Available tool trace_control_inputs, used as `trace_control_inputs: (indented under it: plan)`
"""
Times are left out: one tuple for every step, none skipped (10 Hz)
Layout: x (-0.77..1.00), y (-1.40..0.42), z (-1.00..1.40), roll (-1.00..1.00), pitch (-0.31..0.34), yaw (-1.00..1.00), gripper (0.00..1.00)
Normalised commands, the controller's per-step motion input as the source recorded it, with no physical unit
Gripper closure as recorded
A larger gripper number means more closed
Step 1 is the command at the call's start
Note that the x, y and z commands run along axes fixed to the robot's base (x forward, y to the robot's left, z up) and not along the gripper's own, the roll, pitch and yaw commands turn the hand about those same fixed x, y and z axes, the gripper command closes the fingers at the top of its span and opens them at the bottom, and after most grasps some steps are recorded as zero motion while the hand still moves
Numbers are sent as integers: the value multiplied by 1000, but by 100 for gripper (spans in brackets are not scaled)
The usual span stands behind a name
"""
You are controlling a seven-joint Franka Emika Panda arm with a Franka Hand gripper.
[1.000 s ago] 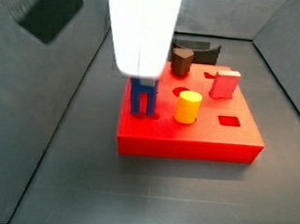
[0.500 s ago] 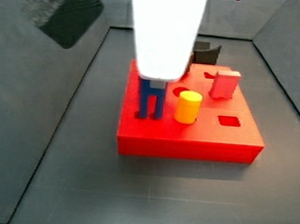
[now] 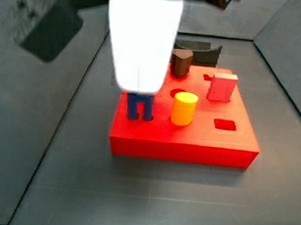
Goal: Pick up the square-circle object. Move up. Move to above the board. Insert the square-circle object.
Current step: Insert the square-circle object.
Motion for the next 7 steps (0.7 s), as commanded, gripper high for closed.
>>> trace_control_inputs:
  plan:
    - [60, 0, -480, 0, -120, 0, 100]
    - [103, -40, -680, 51, -203, 0, 100]
    - [123, 0, -720, 46, -141, 0, 100]
    - [174, 0, -563, 0, -39, 0, 100]
    - [126, 0, -260, 0, -47, 0, 100]
    - [23, 0, -91, 0, -33, 0, 100]
    - [0, 0, 0, 0, 0, 0, 100]
